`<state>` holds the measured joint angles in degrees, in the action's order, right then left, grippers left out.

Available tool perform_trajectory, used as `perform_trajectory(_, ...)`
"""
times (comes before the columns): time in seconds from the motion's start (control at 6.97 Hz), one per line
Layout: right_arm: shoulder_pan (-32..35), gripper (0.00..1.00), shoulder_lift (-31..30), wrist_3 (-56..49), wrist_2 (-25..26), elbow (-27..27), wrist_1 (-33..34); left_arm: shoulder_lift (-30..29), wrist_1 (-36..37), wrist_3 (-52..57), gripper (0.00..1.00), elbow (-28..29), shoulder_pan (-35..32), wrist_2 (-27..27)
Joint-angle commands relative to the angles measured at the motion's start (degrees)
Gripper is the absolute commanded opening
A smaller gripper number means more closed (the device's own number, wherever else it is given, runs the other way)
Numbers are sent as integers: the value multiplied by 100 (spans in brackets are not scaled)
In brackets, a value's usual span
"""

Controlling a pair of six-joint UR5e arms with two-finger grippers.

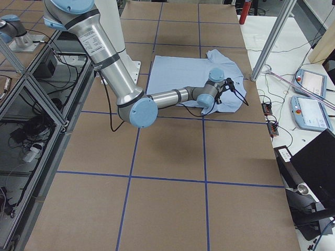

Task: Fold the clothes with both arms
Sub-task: 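Fold the grasped sleeve inward over the shirt body with the right gripper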

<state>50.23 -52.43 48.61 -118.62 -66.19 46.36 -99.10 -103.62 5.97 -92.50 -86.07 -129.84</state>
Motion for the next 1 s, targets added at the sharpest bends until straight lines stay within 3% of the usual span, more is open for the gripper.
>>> perform_trajectory(0.0,-662,0,1456,544,1384,751,985,5,0,-17,100,-66,-7,3)
perform_trajectory(0.14,-655,0,1472,526,1420,826,989,5,0,-34,100,-84,-7,3)
perform_trajectory(0.29,-655,99,1455,474,1429,844,989,5,0,-139,100,-119,-7,-6)
perform_trajectory(0.86,-296,100,1428,474,1394,853,989,5,-9,-149,100,-111,2,-6)
